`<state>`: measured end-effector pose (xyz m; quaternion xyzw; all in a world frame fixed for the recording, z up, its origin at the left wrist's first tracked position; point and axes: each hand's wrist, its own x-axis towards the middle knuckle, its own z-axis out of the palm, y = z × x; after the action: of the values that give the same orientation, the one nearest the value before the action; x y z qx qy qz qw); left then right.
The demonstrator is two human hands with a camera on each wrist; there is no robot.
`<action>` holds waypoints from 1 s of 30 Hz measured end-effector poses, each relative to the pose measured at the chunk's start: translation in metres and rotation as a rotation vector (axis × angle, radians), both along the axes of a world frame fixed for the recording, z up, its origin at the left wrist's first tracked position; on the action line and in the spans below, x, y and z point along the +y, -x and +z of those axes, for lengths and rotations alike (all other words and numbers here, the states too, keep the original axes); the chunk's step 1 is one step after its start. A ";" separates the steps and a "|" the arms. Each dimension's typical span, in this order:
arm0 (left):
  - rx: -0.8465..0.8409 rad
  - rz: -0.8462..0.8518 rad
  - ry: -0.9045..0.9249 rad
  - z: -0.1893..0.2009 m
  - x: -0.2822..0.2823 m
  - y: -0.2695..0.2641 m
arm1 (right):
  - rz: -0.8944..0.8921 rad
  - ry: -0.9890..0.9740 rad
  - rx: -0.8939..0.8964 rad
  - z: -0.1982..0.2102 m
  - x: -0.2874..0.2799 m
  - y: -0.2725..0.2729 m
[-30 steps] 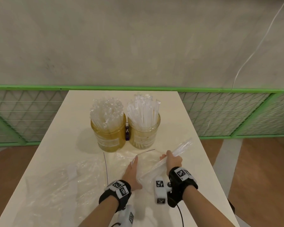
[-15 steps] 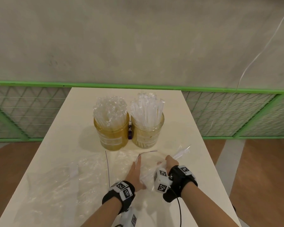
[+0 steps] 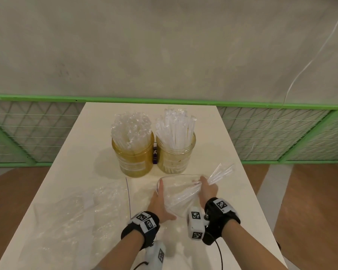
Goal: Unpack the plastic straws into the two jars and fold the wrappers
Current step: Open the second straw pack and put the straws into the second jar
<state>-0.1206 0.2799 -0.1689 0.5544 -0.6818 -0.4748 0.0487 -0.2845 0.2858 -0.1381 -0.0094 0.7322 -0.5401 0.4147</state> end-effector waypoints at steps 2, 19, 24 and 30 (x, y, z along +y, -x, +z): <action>-0.005 0.030 -0.007 0.001 0.000 0.000 | -0.004 0.013 0.040 0.007 0.001 0.009; -0.044 -0.012 -0.058 0.008 -0.002 0.000 | 0.036 0.376 0.001 0.015 0.007 -0.016; -0.119 -0.054 0.002 0.012 0.002 -0.004 | -0.149 0.458 0.066 0.036 -0.006 0.001; -0.088 -0.062 0.123 0.016 0.004 -0.005 | -0.296 0.685 0.194 0.101 -0.011 0.049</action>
<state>-0.1157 0.2834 -0.1531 0.5492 -0.7280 -0.4086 0.0378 -0.3340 0.2751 -0.0366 -0.0929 0.5386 -0.8042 0.2338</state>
